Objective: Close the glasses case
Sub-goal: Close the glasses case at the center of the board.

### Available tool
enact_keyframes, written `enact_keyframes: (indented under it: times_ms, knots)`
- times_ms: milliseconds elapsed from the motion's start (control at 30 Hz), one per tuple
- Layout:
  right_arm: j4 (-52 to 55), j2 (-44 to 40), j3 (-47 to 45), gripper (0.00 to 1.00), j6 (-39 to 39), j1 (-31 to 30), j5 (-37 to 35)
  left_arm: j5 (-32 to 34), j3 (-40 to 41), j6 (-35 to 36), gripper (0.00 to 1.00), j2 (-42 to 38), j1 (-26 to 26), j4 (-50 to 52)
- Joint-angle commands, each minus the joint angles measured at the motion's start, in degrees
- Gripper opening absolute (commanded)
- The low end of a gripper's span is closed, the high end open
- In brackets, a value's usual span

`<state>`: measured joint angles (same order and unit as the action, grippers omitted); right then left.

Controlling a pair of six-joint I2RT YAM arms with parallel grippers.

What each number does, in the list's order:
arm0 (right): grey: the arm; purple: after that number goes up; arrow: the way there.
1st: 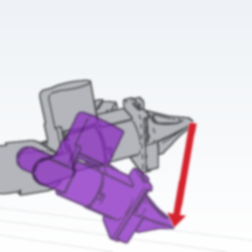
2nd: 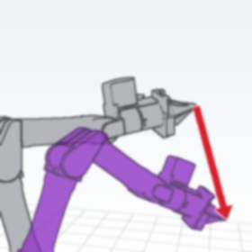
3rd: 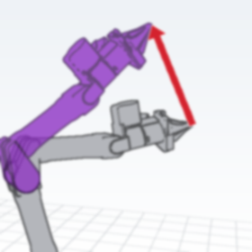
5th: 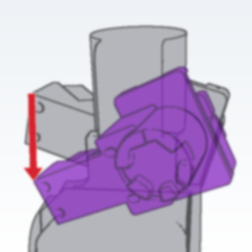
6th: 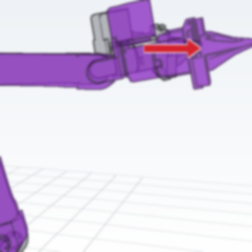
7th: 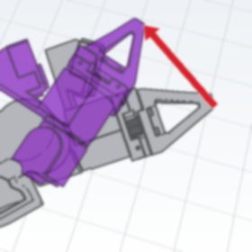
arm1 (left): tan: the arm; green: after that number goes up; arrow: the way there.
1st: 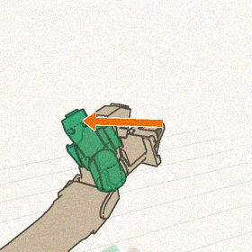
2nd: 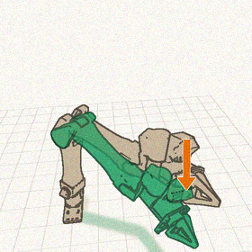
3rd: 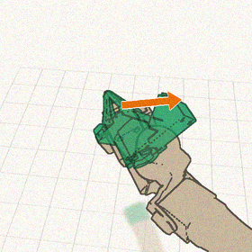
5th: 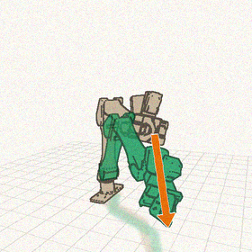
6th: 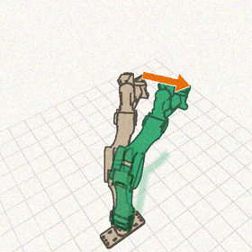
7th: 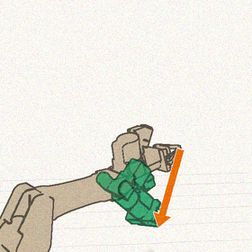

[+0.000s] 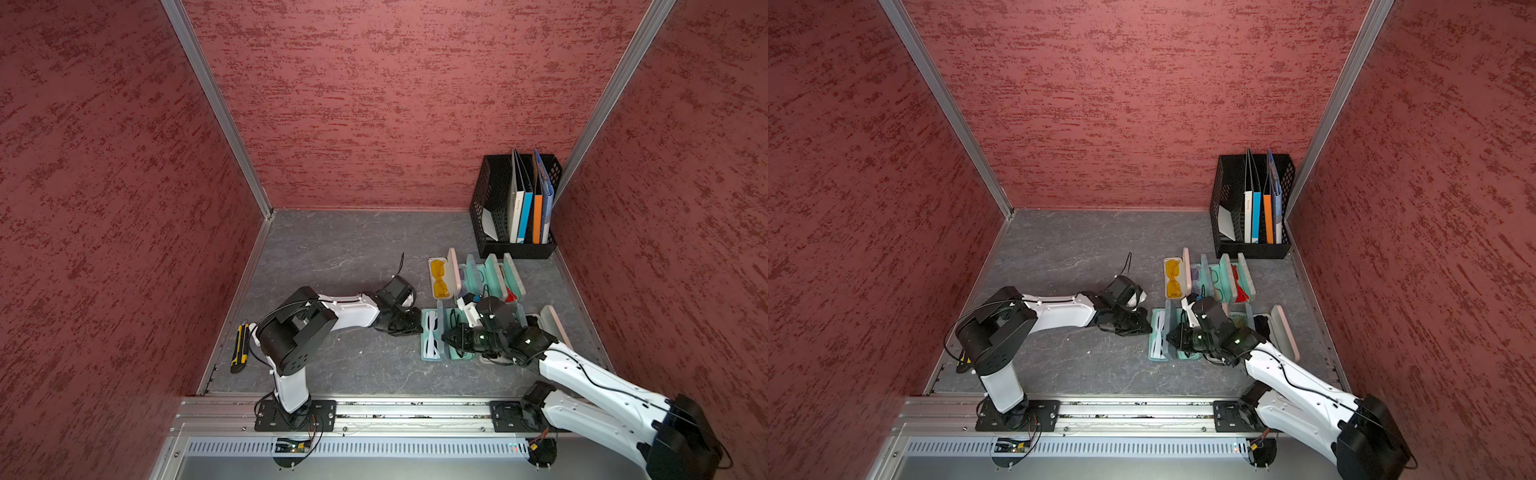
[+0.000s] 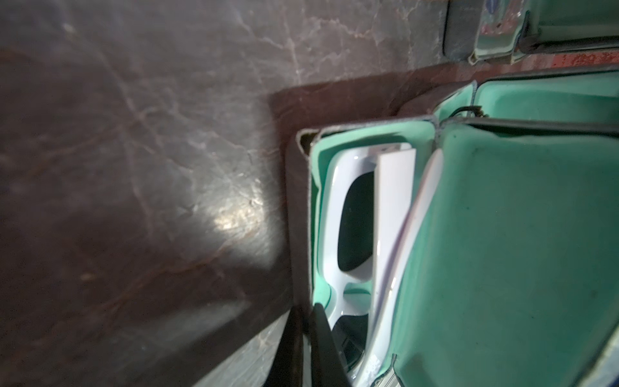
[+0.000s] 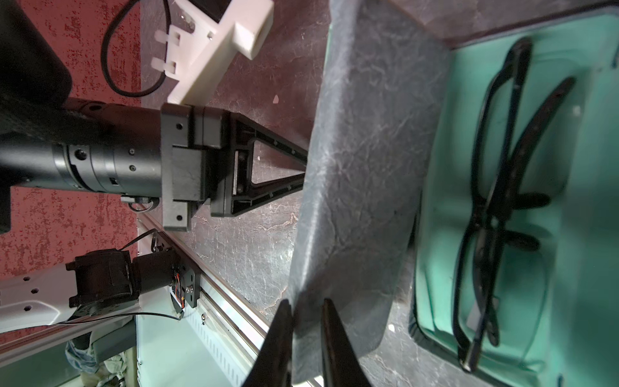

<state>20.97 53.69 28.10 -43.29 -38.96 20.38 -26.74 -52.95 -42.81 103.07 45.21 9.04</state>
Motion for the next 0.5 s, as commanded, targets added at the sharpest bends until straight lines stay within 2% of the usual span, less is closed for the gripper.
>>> enact_keyframes:
  times_ms: [0,467]
  knots:
    - [-1.9,0.1,-0.4,0.16,-0.1,-0.6,-0.9,0.0,-0.9,0.3,0.06,1.1,1.0,-1.3]
    - [-5.1,1.7,-1.3,0.14,-0.9,-0.8,-0.5,2.7,-0.1,-1.8,0.02,1.5,2.4,-3.2]
